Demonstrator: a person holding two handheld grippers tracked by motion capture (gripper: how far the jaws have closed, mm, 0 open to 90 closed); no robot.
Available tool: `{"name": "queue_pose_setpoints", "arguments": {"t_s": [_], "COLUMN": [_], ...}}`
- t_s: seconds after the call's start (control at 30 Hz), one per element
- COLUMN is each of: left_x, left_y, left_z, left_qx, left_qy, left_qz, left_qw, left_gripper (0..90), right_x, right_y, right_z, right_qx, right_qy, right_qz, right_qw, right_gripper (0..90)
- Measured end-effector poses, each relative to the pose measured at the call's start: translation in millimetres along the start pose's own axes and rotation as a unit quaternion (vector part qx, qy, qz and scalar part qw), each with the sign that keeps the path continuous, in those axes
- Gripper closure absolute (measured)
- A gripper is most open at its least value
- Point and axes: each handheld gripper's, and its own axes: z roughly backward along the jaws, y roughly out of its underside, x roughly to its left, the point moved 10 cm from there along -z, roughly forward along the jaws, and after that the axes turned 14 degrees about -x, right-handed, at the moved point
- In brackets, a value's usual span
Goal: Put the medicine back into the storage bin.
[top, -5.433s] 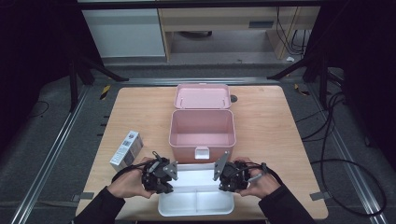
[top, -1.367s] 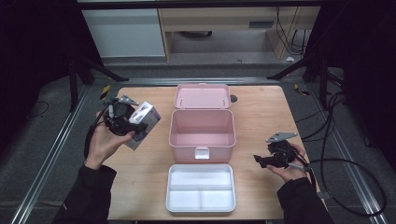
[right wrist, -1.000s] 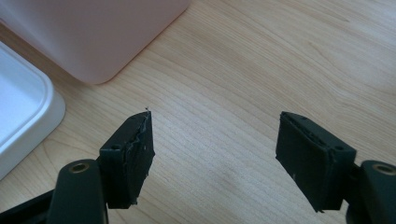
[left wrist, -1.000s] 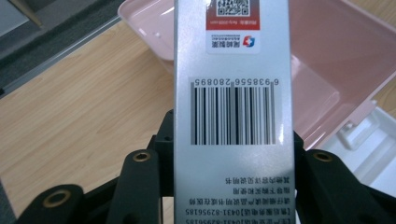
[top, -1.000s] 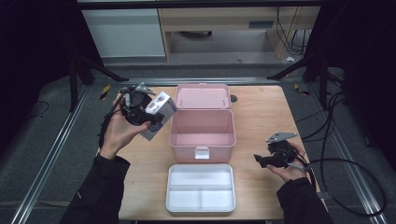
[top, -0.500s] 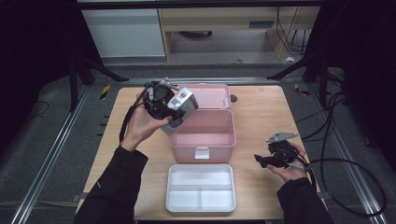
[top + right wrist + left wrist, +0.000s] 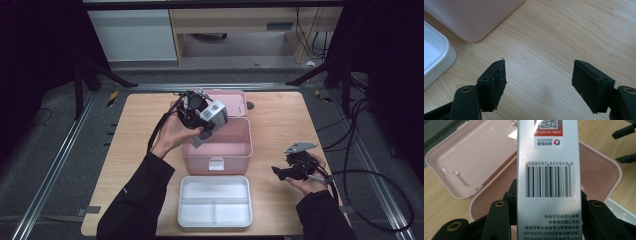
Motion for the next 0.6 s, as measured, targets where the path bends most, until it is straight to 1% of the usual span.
{"name": "queue_pose_setpoints", "arguments": {"t_s": [0.07,0.1,0.17,0.23,0.27,0.33,0.37,0.4,0.43,0.5,0.57,0.6], "left_x": [-1.8,-1.8,-4.1,-4.9,-5.6,-7.0,-7.0,-8.6,-9.2,-9.1,-9.4,-8.9], "left_y": [2.1,2.1,5.2,5.8,6.8,9.1,9.1,12.5,14.4,18.3,23.5,26.6], "left_z": [-6.0,-6.0,-12.9,-15.0,-18.9,-23.2,-23.2,-27.4,-29.5,-32.8,-36.7,-38.4], "left_qx": [0.007,0.007,0.02,0.022,0.023,0.029,0.029,0.038,0.042,0.042,0.042,0.046], "left_qy": [0.002,0.002,0.01,0.012,0.013,0.02,0.02,0.025,0.025,0.022,0.029,0.029], "left_qz": [-0.003,-0.003,-0.006,-0.006,-0.007,-0.009,-0.009,-0.012,-0.014,-0.015,-0.005,-0.006], "left_qw": [1.0,1.0,0.9997,0.9997,0.9996,0.9993,0.9993,0.9989,0.9987,0.9988,0.9987,0.9985], "left_gripper": [56.3,56.2,56.2,56.1,56.1,56.0,56.0,55.9,55.8,55.8,55.8,55.7], "right_x": [-0.3,-0.4,-0.2,-0.2,-0.1,0.1,0.1,0.2,0.1,0.3,0.0,0.0], "right_y": [0.0,0.0,0.1,0.3,0.8,1.2,1.1,1.2,1.2,1.3,1.3,1.5], "right_z": [0.1,0.1,0.1,-0.1,-0.4,-0.5,-0.6,-0.6,-0.6,-0.3,-0.3,-0.5], "right_qx": [0.0,0.0,0.0,0.0,0.002,0.003,0.003,0.004,0.004,0.005,0.004,0.005], "right_qy": [0.0,0.001,-0.001,-0.001,0.0,-0.001,0.0,0.0,0.0,0.0,0.0,0.0], "right_qz": [0.0,0.0,0.0,0.0,0.0,0.0,0.001,0.001,0.002,0.002,0.003,0.002], "right_qw": [1.0,1.0,1.0,1.0,1.0,1.0,1.0,1.0,1.0,1.0,1.0,1.0], "right_gripper": [27.8,27.8,27.8,27.8,27.7,27.7,27.8,27.8,27.8,27.7,27.7,27.7]}}
